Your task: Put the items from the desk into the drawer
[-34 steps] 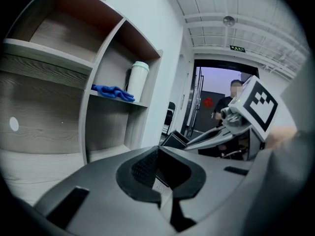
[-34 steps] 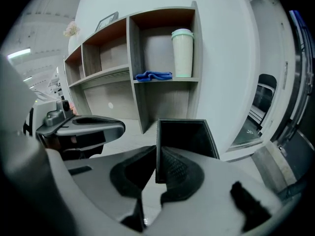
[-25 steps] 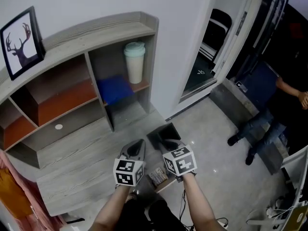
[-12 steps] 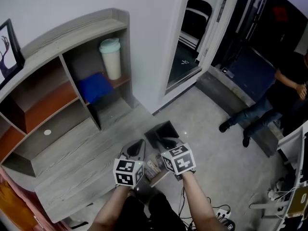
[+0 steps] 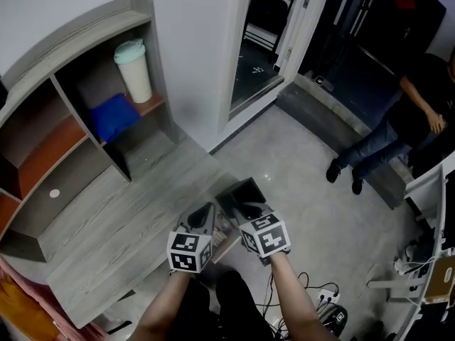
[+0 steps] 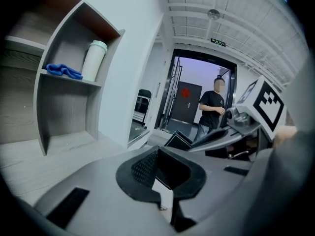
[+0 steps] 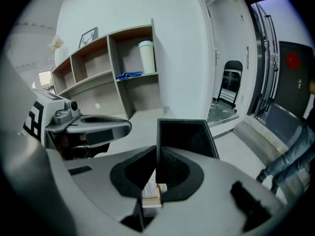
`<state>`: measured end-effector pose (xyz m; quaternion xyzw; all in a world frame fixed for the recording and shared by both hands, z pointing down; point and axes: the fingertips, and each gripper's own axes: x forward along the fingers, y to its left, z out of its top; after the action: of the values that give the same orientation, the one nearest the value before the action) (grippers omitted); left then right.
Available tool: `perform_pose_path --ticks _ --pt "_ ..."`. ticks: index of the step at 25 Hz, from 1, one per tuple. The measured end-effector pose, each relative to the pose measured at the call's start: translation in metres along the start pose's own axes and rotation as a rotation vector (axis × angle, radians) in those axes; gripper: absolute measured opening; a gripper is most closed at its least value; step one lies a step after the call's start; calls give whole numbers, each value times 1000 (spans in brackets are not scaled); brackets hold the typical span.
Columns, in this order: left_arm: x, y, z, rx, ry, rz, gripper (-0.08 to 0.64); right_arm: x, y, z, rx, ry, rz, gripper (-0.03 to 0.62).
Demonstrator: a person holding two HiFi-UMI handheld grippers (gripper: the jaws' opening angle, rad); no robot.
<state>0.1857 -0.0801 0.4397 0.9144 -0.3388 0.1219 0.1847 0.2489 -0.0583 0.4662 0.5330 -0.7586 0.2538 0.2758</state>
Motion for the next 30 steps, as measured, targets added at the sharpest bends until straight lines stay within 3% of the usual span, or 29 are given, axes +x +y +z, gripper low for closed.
perform_pose_path --ticks 9,21,30 --pt "7 -15 -44 -47 43 45 9 4 -6 -51 -10 76 65 37" --pt "1 2 -109 -148 80 185 9 44 19 -117 -65 200 255 37" --pt "2 15 -147 -193 105 244 9 76 43 -141 -70 251 399 37"
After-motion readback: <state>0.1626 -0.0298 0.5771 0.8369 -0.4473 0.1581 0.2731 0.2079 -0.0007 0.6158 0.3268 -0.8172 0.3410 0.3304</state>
